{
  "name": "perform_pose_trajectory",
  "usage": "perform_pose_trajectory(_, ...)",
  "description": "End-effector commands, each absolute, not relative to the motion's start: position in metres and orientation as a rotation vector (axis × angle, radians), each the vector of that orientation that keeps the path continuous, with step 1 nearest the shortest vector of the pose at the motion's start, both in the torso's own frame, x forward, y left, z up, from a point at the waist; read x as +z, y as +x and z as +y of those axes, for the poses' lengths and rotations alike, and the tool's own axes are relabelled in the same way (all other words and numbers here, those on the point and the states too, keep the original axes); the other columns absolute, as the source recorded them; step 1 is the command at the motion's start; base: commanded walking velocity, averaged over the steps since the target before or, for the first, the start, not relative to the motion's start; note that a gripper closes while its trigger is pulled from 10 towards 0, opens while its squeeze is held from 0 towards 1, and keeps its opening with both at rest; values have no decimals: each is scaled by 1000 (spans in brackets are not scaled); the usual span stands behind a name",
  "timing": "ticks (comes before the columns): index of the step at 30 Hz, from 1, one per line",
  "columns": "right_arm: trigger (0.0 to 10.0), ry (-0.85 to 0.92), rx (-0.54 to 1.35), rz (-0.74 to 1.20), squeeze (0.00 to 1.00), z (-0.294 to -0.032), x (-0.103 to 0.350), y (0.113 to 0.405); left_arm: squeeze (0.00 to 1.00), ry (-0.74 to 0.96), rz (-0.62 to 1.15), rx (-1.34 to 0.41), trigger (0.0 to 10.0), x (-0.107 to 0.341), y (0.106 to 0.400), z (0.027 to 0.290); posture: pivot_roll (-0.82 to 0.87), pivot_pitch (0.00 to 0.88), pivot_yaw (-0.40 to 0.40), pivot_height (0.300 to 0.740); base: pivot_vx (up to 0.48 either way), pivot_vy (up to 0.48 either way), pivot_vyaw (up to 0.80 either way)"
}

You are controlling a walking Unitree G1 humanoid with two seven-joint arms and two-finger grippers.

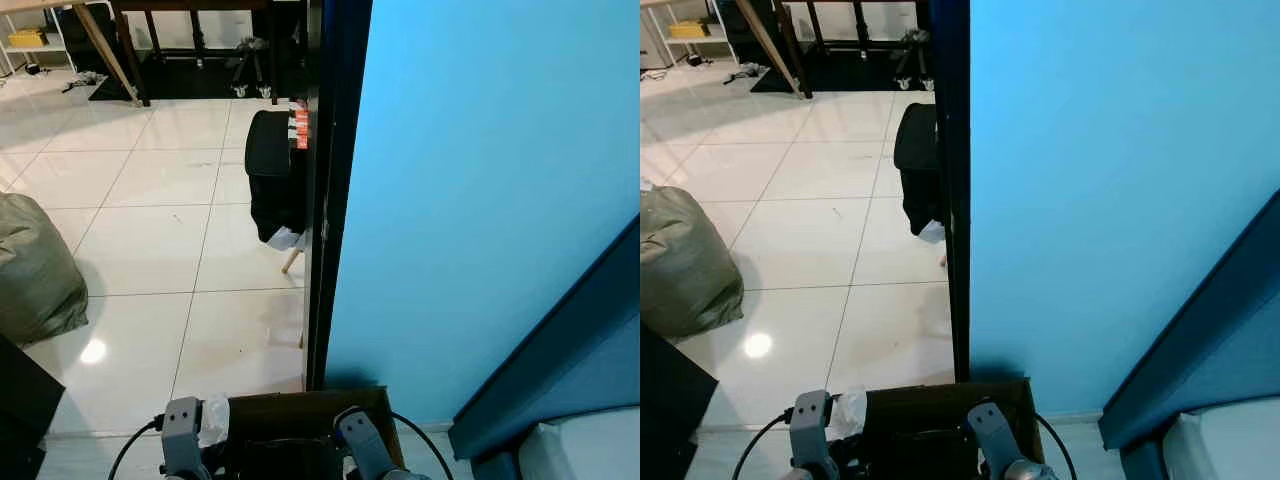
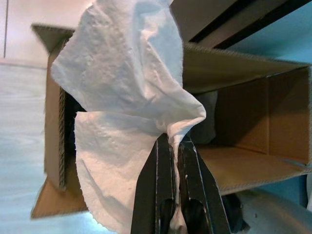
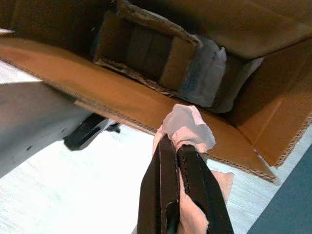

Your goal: Clean up the room

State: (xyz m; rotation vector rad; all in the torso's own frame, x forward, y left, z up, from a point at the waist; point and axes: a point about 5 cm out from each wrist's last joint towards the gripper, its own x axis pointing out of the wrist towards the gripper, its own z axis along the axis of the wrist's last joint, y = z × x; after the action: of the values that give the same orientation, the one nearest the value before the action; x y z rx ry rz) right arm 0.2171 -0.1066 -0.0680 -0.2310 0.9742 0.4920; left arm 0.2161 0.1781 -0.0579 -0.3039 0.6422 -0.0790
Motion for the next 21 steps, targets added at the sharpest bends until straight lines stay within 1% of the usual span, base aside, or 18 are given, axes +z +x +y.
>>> perform_pose_trajectory(1,10000,-209,478,968,0,-105,-68,217,0,-299,641,-83,10000,-58,214,182,115,197,-30,740,0,0,0)
perform_pose_trajectory(3,10000,-185,475,960,0,-103,-66,220,0,-300,627,-86,10000,-56,218,181,108,188,-36,740,0,0,0)
perform_pose_trajectory(7,10000,-199,483,961,0,-102,-66,220,0,-301,622,-87,10000,-55,220,181,108,188,-36,740,0,0,0)
perform_pose_trajectory(11,10000,-178,472,970,0,-104,-67,218,0,-310,612,-103,10000,-53,224,174,97,180,-39,740,0,0,0)
perform_pose_trajectory(18,10000,-173,477,987,0,-106,-69,215,0,-316,610,-110,10000,-53,224,172,98,181,-40,740,0,0,0)
perform_pose_trajectory(19,10000,-161,473,990,788,-105,-69,215,0,-318,609,-111,10000,-53,224,172,104,182,-41,740,0,0,0)
perform_pose_trajectory(20,10000,-161,473,990,788,-105,-69,215,0,-318,609,-111,10000,-53,224,172,104,182,-41,740,0,0,0)
perform_pose_trajectory(21,10000,-162,472,990,1000,-105,-69,215,0,-320,609,-110,10000,-53,223,173,104,182,-41,740,0,0,0)
